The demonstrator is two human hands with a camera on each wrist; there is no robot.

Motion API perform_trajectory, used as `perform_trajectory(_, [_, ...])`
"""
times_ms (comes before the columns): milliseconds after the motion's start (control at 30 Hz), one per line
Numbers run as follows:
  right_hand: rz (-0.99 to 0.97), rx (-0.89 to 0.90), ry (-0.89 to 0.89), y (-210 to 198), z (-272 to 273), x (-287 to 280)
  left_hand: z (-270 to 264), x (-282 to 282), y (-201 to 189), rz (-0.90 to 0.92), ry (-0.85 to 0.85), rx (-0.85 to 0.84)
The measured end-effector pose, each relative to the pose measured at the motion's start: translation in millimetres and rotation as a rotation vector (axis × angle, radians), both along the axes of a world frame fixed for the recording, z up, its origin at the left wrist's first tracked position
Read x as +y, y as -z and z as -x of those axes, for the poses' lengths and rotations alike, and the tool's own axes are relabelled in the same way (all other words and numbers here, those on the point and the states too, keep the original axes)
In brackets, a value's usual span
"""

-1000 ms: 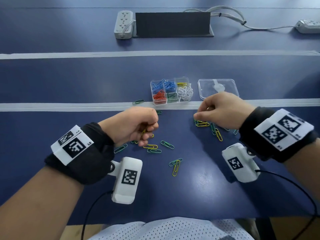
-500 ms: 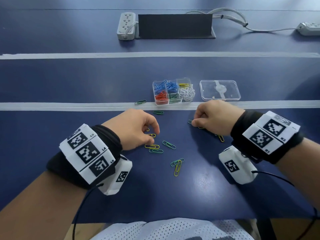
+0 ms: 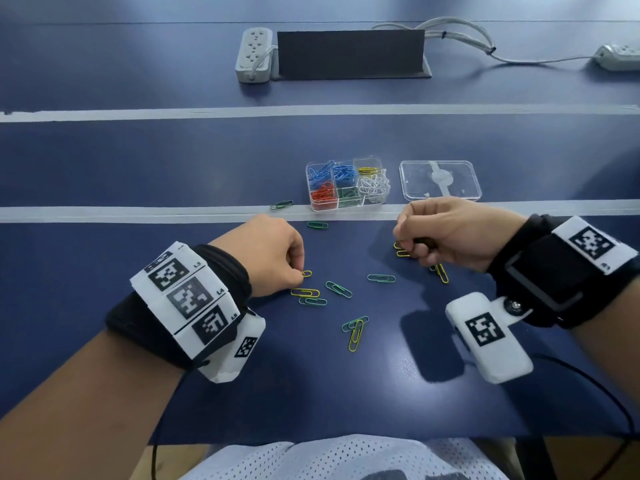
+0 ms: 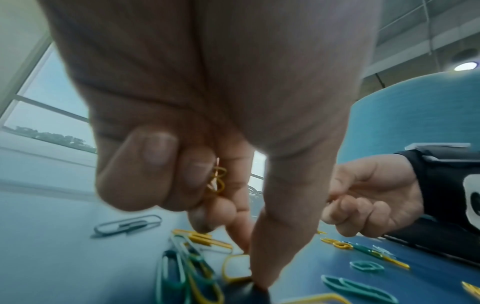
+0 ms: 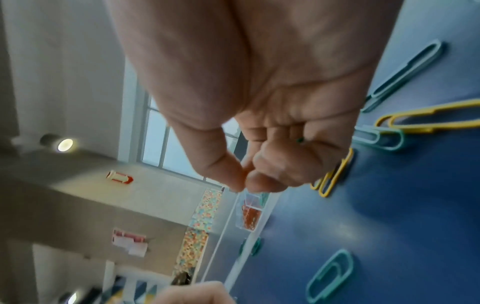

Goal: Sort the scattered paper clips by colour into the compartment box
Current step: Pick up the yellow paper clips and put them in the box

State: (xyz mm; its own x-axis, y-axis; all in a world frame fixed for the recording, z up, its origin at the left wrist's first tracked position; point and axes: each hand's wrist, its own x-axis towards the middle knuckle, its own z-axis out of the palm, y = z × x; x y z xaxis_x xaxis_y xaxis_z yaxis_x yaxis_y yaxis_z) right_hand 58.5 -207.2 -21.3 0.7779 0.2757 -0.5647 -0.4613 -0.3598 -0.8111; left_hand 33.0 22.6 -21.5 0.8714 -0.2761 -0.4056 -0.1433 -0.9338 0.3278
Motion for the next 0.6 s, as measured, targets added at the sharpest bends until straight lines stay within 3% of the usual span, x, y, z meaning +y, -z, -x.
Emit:
perform_trajectory(133, [0.487,-0.351,-0.321,0,7,7,-1,3,0,0.109,-0.052,0.023])
perform_trajectory(233, [0.732,-0.517,-0.569,1,16,21,-3,8,2,0.346,-0.153,0.129])
perform_trajectory(467, [0.833,-0.571,-0.689,1,26,30,-8,8,0,0.937,-0.449,0.448])
perform_trajectory(600, [0.736,-0.479,-0.629,-5,21,29,-18,1,-2,0.978,-0.542,0.413])
